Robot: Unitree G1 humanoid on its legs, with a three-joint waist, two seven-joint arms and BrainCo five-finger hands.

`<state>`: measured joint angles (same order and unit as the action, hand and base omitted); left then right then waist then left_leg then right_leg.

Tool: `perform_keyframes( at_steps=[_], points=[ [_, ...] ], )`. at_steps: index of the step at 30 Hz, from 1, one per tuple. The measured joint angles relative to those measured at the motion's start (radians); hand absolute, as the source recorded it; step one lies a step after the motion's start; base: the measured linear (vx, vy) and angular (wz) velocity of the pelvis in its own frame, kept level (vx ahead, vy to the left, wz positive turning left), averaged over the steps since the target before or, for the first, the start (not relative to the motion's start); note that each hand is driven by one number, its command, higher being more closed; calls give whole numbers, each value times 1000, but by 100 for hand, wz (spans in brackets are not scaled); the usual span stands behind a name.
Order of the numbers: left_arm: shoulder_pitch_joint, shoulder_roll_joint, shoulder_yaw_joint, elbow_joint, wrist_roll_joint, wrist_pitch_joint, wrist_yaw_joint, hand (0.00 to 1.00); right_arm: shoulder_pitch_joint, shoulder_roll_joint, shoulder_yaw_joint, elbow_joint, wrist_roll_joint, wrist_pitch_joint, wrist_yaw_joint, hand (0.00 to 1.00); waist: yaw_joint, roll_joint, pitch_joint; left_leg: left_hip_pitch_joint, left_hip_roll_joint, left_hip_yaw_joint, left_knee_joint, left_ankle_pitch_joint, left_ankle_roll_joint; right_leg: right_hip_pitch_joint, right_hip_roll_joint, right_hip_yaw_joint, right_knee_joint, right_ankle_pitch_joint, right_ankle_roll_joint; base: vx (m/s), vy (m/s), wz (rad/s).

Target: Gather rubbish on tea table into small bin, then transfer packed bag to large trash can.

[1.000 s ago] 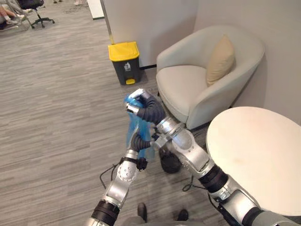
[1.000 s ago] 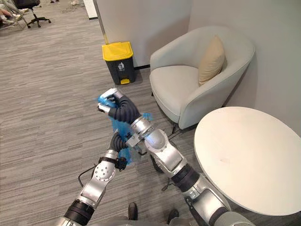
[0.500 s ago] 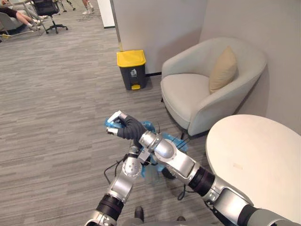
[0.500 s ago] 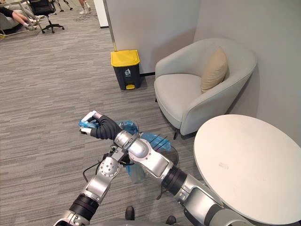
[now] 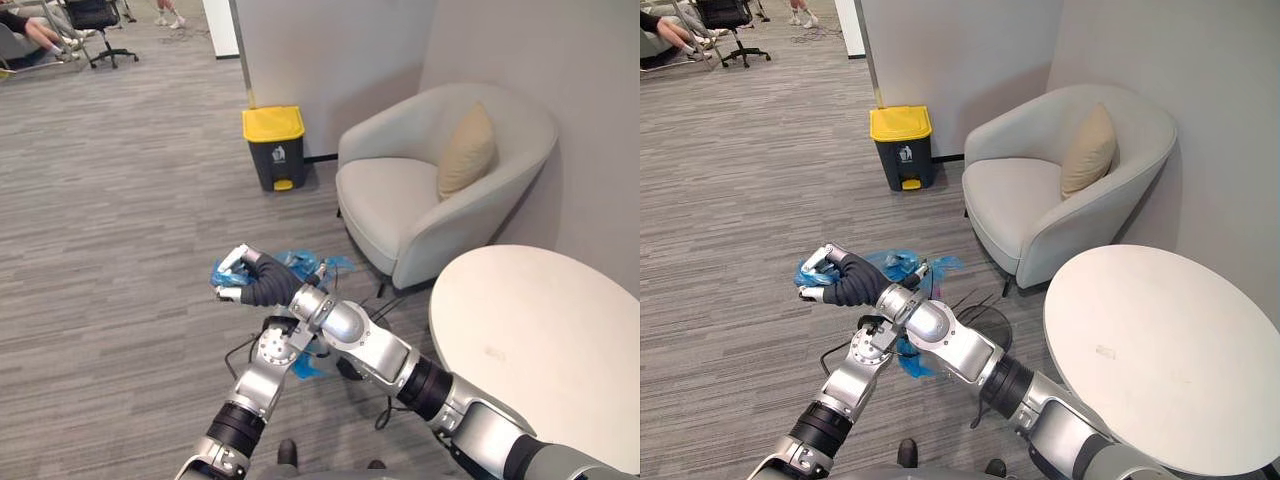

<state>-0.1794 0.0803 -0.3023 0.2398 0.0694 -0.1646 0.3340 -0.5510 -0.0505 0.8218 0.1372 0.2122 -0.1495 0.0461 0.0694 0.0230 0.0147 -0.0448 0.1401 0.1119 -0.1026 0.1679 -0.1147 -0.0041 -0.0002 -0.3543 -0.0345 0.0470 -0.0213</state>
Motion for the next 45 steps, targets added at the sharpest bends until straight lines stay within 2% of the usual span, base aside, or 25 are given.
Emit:
perform_keyframes(
  at_steps=[4, 8, 11, 17, 23, 25, 27, 29, 34, 37, 41, 42, 43, 44, 45],
  points=[
    [50, -7, 79, -61, -19, -9, -4, 100, 16, -23, -36, -25, -126, -3, 2, 0, -1, 0, 0, 4, -4, 15, 0, 2, -2, 0, -1, 6, 0, -1, 1, 17, 26, -4],
    [127, -7, 144, -84, -20, -21, -7, 100, 53, -115, -114, -104, -250, -41, 0, 0, -3, -1, -1, 6, -5, 20, -1, 1, -2, 0, -2, 8, -2, -1, 2, 9, 23, -2],
    [192, -4, 192, -84, -21, -21, -15, 100, 90, -214, -156, -134, -349, -61, -2, 0, -3, -1, -1, 7, -5, 27, -1, 0, 0, -1, -2, 13, -5, -1, 2, 10, 32, -5],
    [262, 5, 245, -82, -41, -21, -33, 100, 199, -316, -229, -177, -500, -95, -15, 0, -1, -1, -1, 0, -5, 29, -1, -1, 1, -2, 1, 18, -22, 3, 7, 13, 15, -2],
    [301, 15, 286, 13, -59, -22, -70, 100, 421, -331, -392, -181, -477, -110, -21, 0, -1, -2, -1, -7, -4, 25, -1, -3, 2, -4, -1, 19, -27, 3, 7, 39, 22, 1],
    [327, 15, 305, 74, -67, -21, -88, 100, 504, -330, -446, -155, -429, -109, -16, 0, -3, -2, -1, -13, -4, 23, -1, -6, 5, -11, -1, 19, -27, 3, 8, 17, 21, -1],
    [365, 23, 322, 134, -79, -19, -122, 100, 595, -323, -518, -53, -366, -100, 21, 0, -4, -2, -1, -17, -9, 19, -1, -4, 2, -17, -1, 17, -23, 2, 8, 27, 42, 2],
    [385, 24, 349, 158, -81, -19, -139, 100, 639, -310, -561, 40, -360, -87, 27, 0, -5, -2, 0, -20, -10, 11, -1, -4, 2, -17, -2, 10, -22, -1, 9, 14, 39, 11],
    [441, 24, 400, 185, -135, -20, -178, 100, 693, -240, -673, 286, -383, -52, 18, 0, -7, -1, 1, -31, -16, -4, -1, -13, 5, -17, -7, -11, -19, -13, 12, 2, 37, 14],
    [449, 20, 419, 230, -154, -19, -202, 100, 710, -213, -709, 332, -401, -28, 10, 0, -13, 3, 8, -53, -24, -30, -1, -14, 5, -19, -15, -42, -12, -21, 17, -14, 34, 27],
    [464, 20, 429, 234, -186, -19, -212, 100, 707, -184, -731, 352, -404, -27, -13, 0, -27, 5, 21, -96, -39, -84, 11, -14, 5, -41, -37, -114, 38, -60, 32, 23, 17, 60],
    [457, 20, 430, 235, -196, -19, -223, 100, 705, -182, -740, 356, -401, -24, -25, 0, -26, 6, 36, -133, -41, -83, 47, -19, 14, -53, -54, -155, 70, -79, 35, 38, 25, 105],
    [439, 20, 432, 235, -205, -19, -224, 100, 700, -182, -746, 361, -400, -19, -26, 0, -27, -1, 49, -161, -42, -37, 80, -49, 61, -57, -78, -200, 96, -94, 42, 40, 34, 112],
    [434, 20, 432, 236, -213, -19, -224, 100, 699, -182, -748, 362, -399, -18, -26, 0, -27, -8, 55, -169, -40, 9, 91, -68, 91, -56, -94, -223, 106, -102, 51, 87, 55, 116],
    [429, 19, 432, 238, -217, -19, -226, 100, 694, -183, -753, 367, -397, -18, -31, 0, -29, -15, 60, -170, -30, 100, 112, -82, 114, -56, -117, -256, 125, -110, 52, 117, 58, 84]
  ],
)
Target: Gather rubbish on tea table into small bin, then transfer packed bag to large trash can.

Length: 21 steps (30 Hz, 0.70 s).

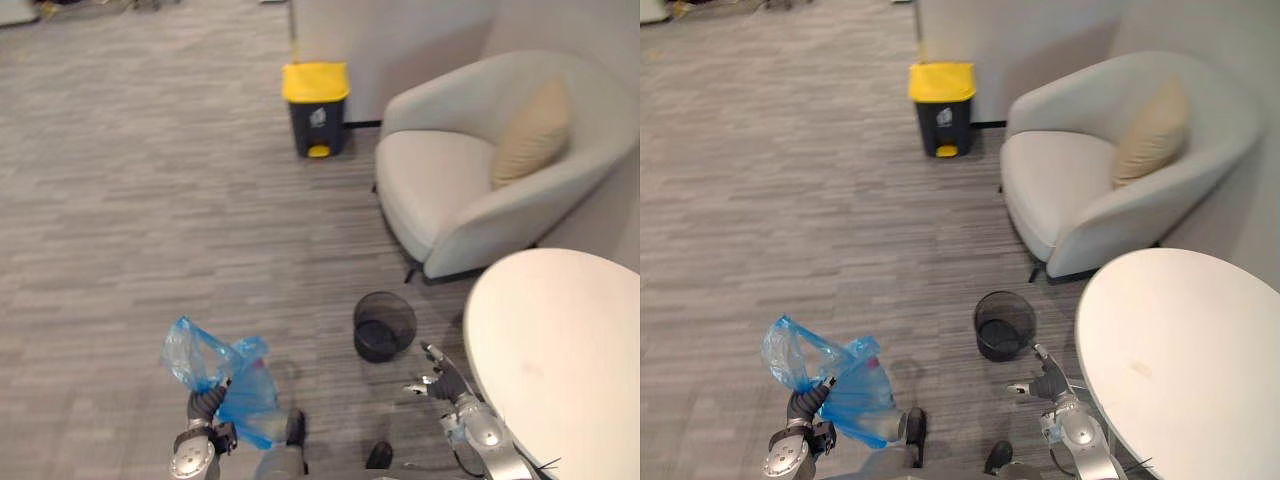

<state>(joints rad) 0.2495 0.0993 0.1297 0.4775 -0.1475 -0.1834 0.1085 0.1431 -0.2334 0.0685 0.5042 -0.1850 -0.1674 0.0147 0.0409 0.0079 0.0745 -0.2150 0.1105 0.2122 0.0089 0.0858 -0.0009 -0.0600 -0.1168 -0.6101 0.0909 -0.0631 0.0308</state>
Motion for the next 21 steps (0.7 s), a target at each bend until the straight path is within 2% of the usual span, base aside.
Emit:
perform_keyframes(
  at_steps=[1, 2, 4, 7, 8, 9, 10, 11, 12, 13, 15, 17, 18, 19, 20, 21],
  points=[
    [-2, -1, 0, 3, 0, 0, -1, 100, -5, -1, -3, 6, 0, 0, -5, 0, 0, 0, 2, 0, 10, 42, 6, 2, 2, 0, -7, -10, 13, -6, 4, 206, 84, 73],
    [9, 0, 5, 3, -1, 0, -1, 100, -27, 0, -3, 34, 0, 1, -13, 0, 11, 7, 8, -1, 25, 71, 25, 51, -27, 6, -13, -18, 37, -21, 14, 202, 88, 29],
    [14, 3, 23, 8, -1, 1, -1, 100, -57, 16, -3, 52, 0, 2, -18, 0, 24, -11, 19, 1, 10, 75, 50, 31, -37, 11, -33, -10, 54, -33, 30, 175, 85, 11],
    [24, 3, 32, 7, -6, 1, -8, 100, -97, 34, -2, 88, -2, 3, -20, 0, 31, -29, 47, -24, -7, 76, 191, -92, -18, 21, -95, -3, 132, -80, 67, 168, 117, 8],
    [41, 4, 32, 4, -9, 1, -21, 100, -107, 34, -5, 113, -3, 5, -21, 0, 30, -37, 55, -36, -20, 73, 289, -176, -12, 20, -151, 8, 236, -133, 88, 196, 182, 6],
    [46, 4, 31, 3, -10, 1, -22, 100, -106, 34, -12, 120, -3, 8, -22, 0, 28, -38, 62, -37, -23, 65, 319, -207, -15, 15, -175, 19, 290, -143, 89, 153, 135, 13],
    [52, 5, 30, 3, -10, 3, -23, 100, -104, 31, -22, 131, -5, 18, -30, 0, 26, -38, 69, -35, -29, 59, 356, -243, -12, -21, -217, 65, 417, -143, 67, 122, 121, 24],
    [53, 9, 30, 0, -9, 3, -23, 100, -99, 29, -30, 142, -5, 24, -35, 0, 18, -36, 77, -31, -43, 51, 380, -268, -4, -85, -240, 154, 558, -114, 10, 284, 153, 54],
    [50, 36, 29, -16, -9, 3, -21, 100, -92, 36, -34, 150, -5, 27, -37, 0, -3, -32, 102, -5, -44, 8, 397, -292, 13, -187, -232, 316, 737, -91, 9, 312, 145, 66],
    [45, 56, 30, -16, -9, 3, -21, 100, -88, 41, -34, 152, -4, 31, -36, 0, -15, -30, 112, 1, -44, -14, 395, -302, 13, -225, -196, 356, 753, -147, 42, 289, 69, 63],
    [36, 77, 30, -16, -9, 3, -20, 100, -91, 47, -35, 150, -3, 30, -38, 0, -28, -40, 120, 28, -46, -42, 374, -316, 12, -283, -147, 364, 677, -179, 29, 259, 7, 43],
    [11, 82, 25, -14, -9, 4, -20, 100, -92, 47, -56, 150, -1, 31, -39, 0, -28, -36, 129, 68, -49, -63, 352, -336, 10, -333, -114, 339, 534, -169, 38, 373, -17, 41],
    [-10, 79, 20, -13, -9, 3, -21, 100, -92, 46, -63, 150, 1, 35, -41, 0, -31, -29, 135, 108, -51, -80, 326, -347, 1, -348, -94, 321, 397, -132, 55, 398, -39, 56],
    [-33, 77, 20, -13, -9, 3, -20, 100, -90, 45, -63, 150, 5, 39, -41, 0, -36, -30, 138, 150, -54, -98, 305, -351, -20, -345, -72, 310, 249, -65, 56, 431, -63, 62],
    [-37, 78, 20, -13, -9, 1, -19, 100, -90, 44, -64, 150, 7, 39, -41, 0, -39, -32, 137, 164, -56, -110, 304, -363, -35, -344, -60, 315, 203, -36, 50, 419, -118, 80],
    [-50, 78, 20, -12, -6, 1, -19, 100, -90, 44, -66, 150, 9, 41, -42, 0, -54, -35, 137, 194, -57, -146, 309, -395, -55, -350, -53, 334, 173, 22, 22, 696, -268, 99]
  ],
)
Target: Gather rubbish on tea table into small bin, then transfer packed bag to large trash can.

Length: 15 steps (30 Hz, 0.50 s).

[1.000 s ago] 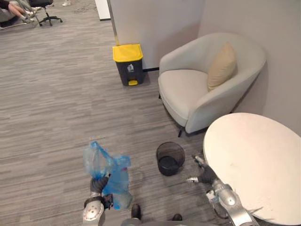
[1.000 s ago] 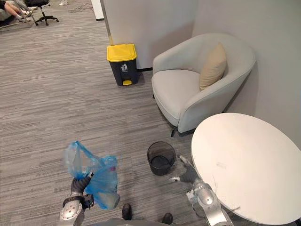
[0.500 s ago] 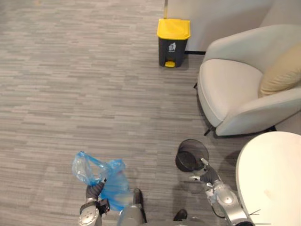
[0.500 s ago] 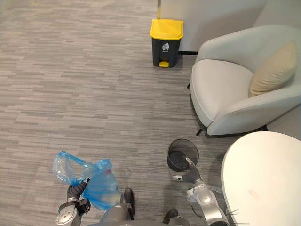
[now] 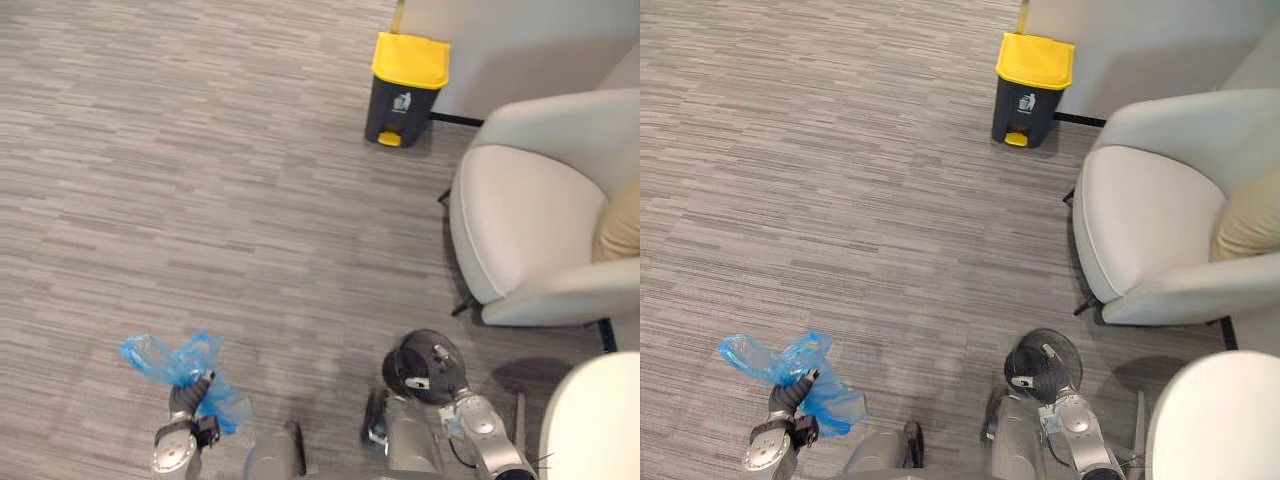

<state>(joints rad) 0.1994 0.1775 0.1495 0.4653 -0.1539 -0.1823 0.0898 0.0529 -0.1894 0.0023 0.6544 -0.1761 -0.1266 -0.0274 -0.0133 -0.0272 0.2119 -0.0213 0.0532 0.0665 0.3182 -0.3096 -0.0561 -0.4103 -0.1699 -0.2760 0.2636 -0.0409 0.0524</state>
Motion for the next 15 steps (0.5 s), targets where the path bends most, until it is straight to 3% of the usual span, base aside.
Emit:
perform_keyframes(
  at_steps=[1, 2, 4, 6, 7, 9, 11, 13, 14, 15],
  points=[
    [-1, -6, -7, 8, 3, 0, 0, 100, 6, -4, -1, -1, 0, 2, 0, 0, -21, 2, -14, 40, 13, -40, -5, -26, -29, 9, 18, 7, 56, 76, -41, 591, -240, 95],
    [0, -16, -10, 16, 5, 0, 0, 100, 13, -10, -1, -1, 0, 4, 0, 0, -22, 24, -21, 46, 28, -47, 7, -31, -43, 9, 31, -5, 90, 53, -54, 732, -311, 54],
    [2, -40, -8, 17, 9, 1, 2, 100, -18, -12, -1, -3, 0, 6, 0, 0, -7, 68, -15, -62, 122, -26, 292, 40, -112, 68, 96, -31, 92, -17, -93, 684, -262, -7],
    [4, -56, -7, 18, 8, 3, 0, 100, -23, -8, 5, -3, 0, 13, -11, 0, 16, 81, -5, -166, 204, -4, 600, 166, -81, 199, 169, -22, 11, -43, -119, 576, -213, -33],
    [7, -57, -8, 19, 8, 4, -1, 100, -24, -2, 5, -4, 0, 16, -18, 0, 27, 77, -1, -191, 221, 2, 693, 145, -57, 251, 189, -13, -19, -50, -125, 602, -212, -46],
    [1, -56, -10, 18, 9, 4, -2, 100, -34, 26, 2, -23, 11, 16, -39, 0, 49, 34, 9, -303, 207, 42, 834, 99, 9, 404, 206, 47, -132, -59, -136, 544, -150, -52],
    [-8, -56, -12, 13, 9, 3, -3, 100, -52, 25, 0, -31, 14, 14, -40, 0, 59, 15, 14, -410, 167, 70, 730, 83, 36, 463, 201, 91, -194, -64, -131, 511, -45, -62],
    [-16, -56, -12, 12, 9, 4, -5, 100, -67, 24, -11, -30, 17, 15, -40, 0, 71, 9, 21, -480, 105, 59, 471, 83, 36, 498, 183, 128, -218, -92, -107, 583, 100, -70],
    [-19, -57, -12, 12, 10, 4, -7, 100, -63, 24, -24, -16, 17, 14, -44, 0, 86, 8, 22, -484, 59, 21, 224, 126, -15, 521, 168, 158, -218, -124, -82, 513, 171, -73],
    [-13, -58, -11, 10, 10, 4, -7, 100, -61, 25, -40, 6, 17, 16, -45, 0, 90, 21, 21, -452, 47, -5, 33, 182, -40, 554, 172, 181, -222, -149, -71, 557, 243, -91]
  ],
)
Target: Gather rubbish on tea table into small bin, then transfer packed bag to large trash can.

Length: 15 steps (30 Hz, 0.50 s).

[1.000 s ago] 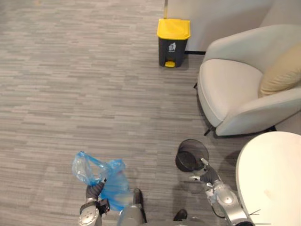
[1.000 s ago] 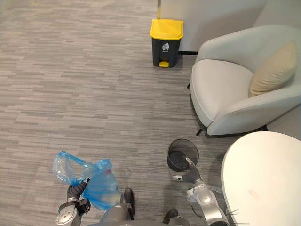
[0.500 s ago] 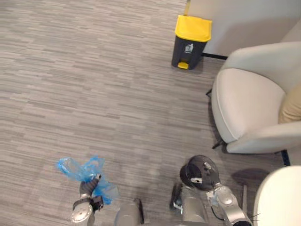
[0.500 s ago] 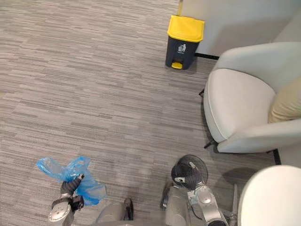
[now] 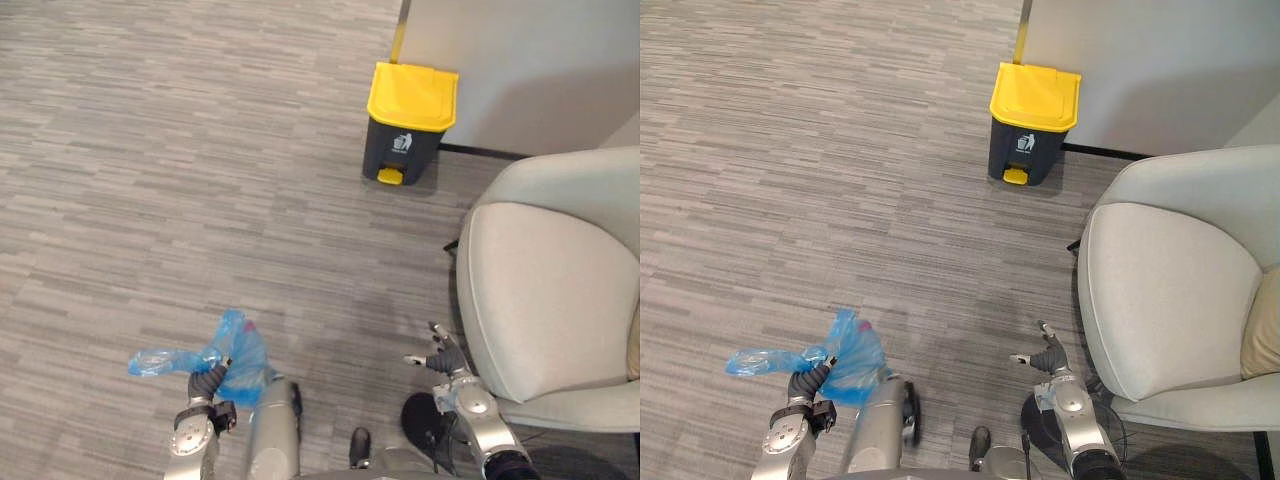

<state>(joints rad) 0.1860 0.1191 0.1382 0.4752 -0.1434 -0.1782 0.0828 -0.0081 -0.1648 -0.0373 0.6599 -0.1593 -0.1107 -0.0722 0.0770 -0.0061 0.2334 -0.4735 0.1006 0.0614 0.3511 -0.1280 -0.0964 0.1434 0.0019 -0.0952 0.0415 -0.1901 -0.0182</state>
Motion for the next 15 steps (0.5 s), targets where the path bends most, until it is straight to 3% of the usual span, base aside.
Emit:
perform_keyframes(
  at_steps=[1, 2, 3, 4, 5, 6, 7, 8, 9, 10, 11, 12, 14, 15],
  points=[
    [25, 0, 1, -7, 1, 0, 1, 100, 9, -4, -4, 21, -1, 2, -8, 0, 7, 28, -9, 24, 14, -29, -93, 95, -1, 43, 19, 38, 1, -49, 29, 479, 233, -77],
    [33, 0, 2, -7, 1, 1, 2, 100, 13, 3, -3, 32, -1, 5, -13, 0, 10, 18, -18, 26, 10, -34, -64, 147, 8, 54, 12, 51, 14, -74, 36, 595, 282, -81],
    [31, 10, 5, -9, 2, 1, 4, 100, 35, 21, 0, 32, -2, 3, -12, 0, 17, -37, -45, 12, -27, -6, -4, 136, 33, 26, -44, 85, 86, -127, 53, 604, 232, -59],
    [25, 8, 8, -11, 4, 2, 4, 100, 41, 24, -1, 32, -7, 1, -12, 0, 13, -54, -56, 9, -43, 27, 52, 81, 71, -21, -79, 107, 227, -156, 88, 607, 213, -50],
    [25, 1, 5, -12, 8, 2, 2, 100, 39, 24, -1, 33, -9, 2, -12, 0, 11, -55, -56, 22, -49, 40, 73, 52, 80, -52, -90, 126, 323, -156, 99, 704, 266, -56],
    [34, 2, -11, -13, 9, 4, 3, 100, 36, 36, -1, 35, -12, 2, -10, 0, -5, -63, -49, 98, -63, 78, 87, -10, 104, -152, -124, 157, 611, -92, 250, 560, 232, -45],
    [36, 9, -18, -13, 9, 7, 3, 100, 36, 43, 0, 35, -16, 2, -10, 0, -10, -63, -47, 133, -72, 82, 87, -28, 118, -186, -132, 163, 721, -41, 293, 641, 248, -45],
    [30, 23, -34, -19, 9, 13, 5, 100, 42, 53, 3, 36, -31, 3, -11, 0, -21, -59, -42, 218, -75, 94, 86, -71, 143, -261, -147, 137, 928, -43, 273, 413, 128, -17],
    [31, 25, -38, -30, 9, 15, 6, 100, 45, 53, 8, 36, -37, 3, -10, 0, -23, -54, -39, 248, -74, 95, 84, -86, 145, -286, -150, 116, 979, -54, 247, 599, 155, -21],
    [39, 26, -37, -68, 8, 14, 8, 100, 49, 57, 17, 35, -40, 3, -10, 0, -35, -45, -33, 328, -69, 113, 53, -118, 153, -365, -167, 34, 1016, -80, 164, 495, 99, -21],
    [41, 28, -36, -82, 8, 14, 8, 100, 47, 60, 17, 33, -42, 3, -10, 0, -35, -45, -32, 357, -67, 121, 36, -127, 150, -399, -170, 5, 998, -92, 141, 576, 69, -31],
    [40, 34, -34, -97, 8, 14, 7, 100, 45, 60, 17, 24, -44, 3, -10, 0, -36, -44, -32, 411, -62, 130, 5, -149, 144, -471, -178, -63, 913, -116, 100, 479, -7, -24],
    [28, 41, -35, -98, 8, 14, 5, 100, 43, 57, 16, 22, -46, 4, -10, 0, -48, -42, -31, 459, -50, 132, -23, -170, 126, -535, -173, -124, 710, -110, 92, 490, -27, -5],
    [27, 41, -23, -89, 8, 14, 5, 100, 43, 55, 15, 23, -46, 5, -10, 0, -60, -42, -29, 502, -42, 131, -49, -179, 109, -547, -152, -147, 445, -32, 93, 424, -38, 8]
  ],
)
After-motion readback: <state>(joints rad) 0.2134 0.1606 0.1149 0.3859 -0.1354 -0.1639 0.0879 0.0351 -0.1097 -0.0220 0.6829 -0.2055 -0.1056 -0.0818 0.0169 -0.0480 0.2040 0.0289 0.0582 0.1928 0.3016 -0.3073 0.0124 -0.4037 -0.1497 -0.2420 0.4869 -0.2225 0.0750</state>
